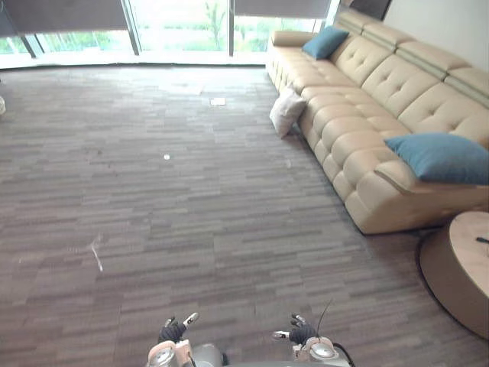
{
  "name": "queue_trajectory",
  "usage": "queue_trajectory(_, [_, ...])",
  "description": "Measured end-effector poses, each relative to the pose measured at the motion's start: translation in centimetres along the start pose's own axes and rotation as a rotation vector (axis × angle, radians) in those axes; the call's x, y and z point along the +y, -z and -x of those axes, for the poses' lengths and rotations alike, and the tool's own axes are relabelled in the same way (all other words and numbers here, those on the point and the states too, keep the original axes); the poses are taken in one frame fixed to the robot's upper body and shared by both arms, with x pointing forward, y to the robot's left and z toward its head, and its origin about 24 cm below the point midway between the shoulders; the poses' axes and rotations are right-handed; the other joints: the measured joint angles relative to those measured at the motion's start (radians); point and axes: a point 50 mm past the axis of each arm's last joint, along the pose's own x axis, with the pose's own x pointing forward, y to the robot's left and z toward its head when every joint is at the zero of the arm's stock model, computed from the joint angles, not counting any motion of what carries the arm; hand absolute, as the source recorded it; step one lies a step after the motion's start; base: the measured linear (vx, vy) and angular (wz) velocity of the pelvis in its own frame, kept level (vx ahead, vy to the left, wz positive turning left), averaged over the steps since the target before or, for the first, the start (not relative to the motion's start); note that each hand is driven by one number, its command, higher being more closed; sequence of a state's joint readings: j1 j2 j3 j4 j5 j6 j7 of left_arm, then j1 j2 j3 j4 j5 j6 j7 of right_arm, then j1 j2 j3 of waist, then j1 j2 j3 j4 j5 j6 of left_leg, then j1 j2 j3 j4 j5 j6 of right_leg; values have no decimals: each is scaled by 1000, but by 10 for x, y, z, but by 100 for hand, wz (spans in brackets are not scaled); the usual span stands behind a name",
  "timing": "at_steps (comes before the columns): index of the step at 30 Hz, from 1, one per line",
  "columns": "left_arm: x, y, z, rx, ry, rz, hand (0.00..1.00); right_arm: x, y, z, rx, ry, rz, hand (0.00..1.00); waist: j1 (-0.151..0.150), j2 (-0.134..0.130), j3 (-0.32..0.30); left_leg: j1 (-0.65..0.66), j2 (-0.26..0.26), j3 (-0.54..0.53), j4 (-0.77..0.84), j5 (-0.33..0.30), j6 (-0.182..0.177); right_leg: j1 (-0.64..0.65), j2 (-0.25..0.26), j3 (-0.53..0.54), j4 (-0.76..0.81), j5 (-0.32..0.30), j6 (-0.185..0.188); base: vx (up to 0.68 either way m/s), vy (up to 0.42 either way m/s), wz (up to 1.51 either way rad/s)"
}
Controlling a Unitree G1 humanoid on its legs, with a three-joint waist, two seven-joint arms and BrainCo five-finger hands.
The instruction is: Pick up cushions and gather them together orderly.
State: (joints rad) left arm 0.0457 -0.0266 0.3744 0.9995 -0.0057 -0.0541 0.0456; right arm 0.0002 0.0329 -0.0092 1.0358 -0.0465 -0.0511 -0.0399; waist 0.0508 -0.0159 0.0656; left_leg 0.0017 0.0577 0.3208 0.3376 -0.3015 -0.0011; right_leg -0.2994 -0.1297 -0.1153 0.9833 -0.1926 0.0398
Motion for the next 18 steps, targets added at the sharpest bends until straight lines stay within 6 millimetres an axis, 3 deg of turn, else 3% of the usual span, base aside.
queue_trajectory(2, [-3,0,-1,8,7,-5,0,-1,-6,-2,-19,4,-3,0,-12,-8,7,91,-19,-3,-79,4,7,-51,13,-95,-209,-17,4,601,124,23])
queue_trajectory(4, [-8,2,-1,20,19,-2,0,-5,-9,-2,-23,13,-7,0,-33,-13,11,225,-61,-31,-190,-17,-8,-60,45,-150,-590,85,2,726,67,43])
queue_trajectory(5, [-9,2,-1,22,22,-2,0,-5,-9,-3,-24,13,-6,0,-39,-14,10,242,-68,-41,-201,-22,-13,-63,53,-145,-631,104,1,713,-2,73])
queue_trajectory(6, [-12,4,0,27,30,3,0,-4,-13,-4,-31,7,-1,0,-60,-10,9,300,-75,-88,-223,-52,-27,-73,71,-109,-683,170,-38,762,-56,96])
queue_trajectory(7, [-14,7,1,34,37,5,0,-6,-15,-4,-32,3,9,0,-71,2,5,322,-63,-145,-210,-59,-34,-74,88,-83,-624,236,-105,775,-88,88])
queue_trajectory(8, [-14,7,1,34,37,5,0,-6,-15,-4,-32,3,10,0,-71,3,5,323,-62,-147,-208,-59,-34,-74,89,-82,-618,234,-107,779,-135,67])
queue_trajectory(9, [-19,10,1,46,48,3,0,-12,-14,-5,-16,6,20,0,-56,30,-16,267,-14,-221,-38,-52,-42,-82,92,-103,-527,131,-119,607,-130,29])
queue_trajectory(10, [-19,11,1,52,49,-2,0,-13,-15,-5,-17,8,19,0,-56,39,-17,236,-10,-231,25,-45,-43,-80,94,-106,-517,113,-118,732,-150,28])
queue_trajectory(11, [-20,13,1,64,53,-9,0,-17,-17,-6,-19,20,21,0,-61,70,-12,133,14,-254,266,35,-71,-43,114,-113,-518,72,-122,715,-122,-13])
queue_trajectory(12, [-20,14,1,67,49,-3,0,-17,-18,-6,-15,17,29,0,-53,83,3,36,39,-248,480,204,-130,25,133,-94,-560,41,-123,706,-93,-21])
queue_trajectory(13, [-19,14,2,68,47,-2,0,-18,-20,-7,-18,19,30,0,-50,86,9,1,57,-243,563,212,-131,52,142,-91,-578,31,-124,808,-34,-33])
queue_trajectory(14, [-16,11,1,56,43,-6,0,-19,-16,-7,6,26,20,0,-47,91,22,-103,104,-212,775,157,-60,149,160,-74,-630,5,-130,647,8,-23])
queue_trajectory(15, [-13,6,-1,38,36,-11,0,-18,-12,-7,25,25,17,0,-38,82,28,-153,110,-201,833,132,-32,213,158,-61,-661,-9,-128,751,27,-35])
queue_trajectory(17, [-3,-2,-2,-1,17,-28,0,-13,-5,-6,56,21,-10,0,-15,43,34,-288,109,-166,791,72,-21,342,134,-25,-752,-36,-109,622,69,-45])
queue_trajectory(18, [-1,-6,-2,-21,11,-26,0,-13,-6,-6,54,29,-19,0,-6,39,32,-360,116,-141,686,46,-23,394,123,-7,-798,-46,-95,429,75,-41])
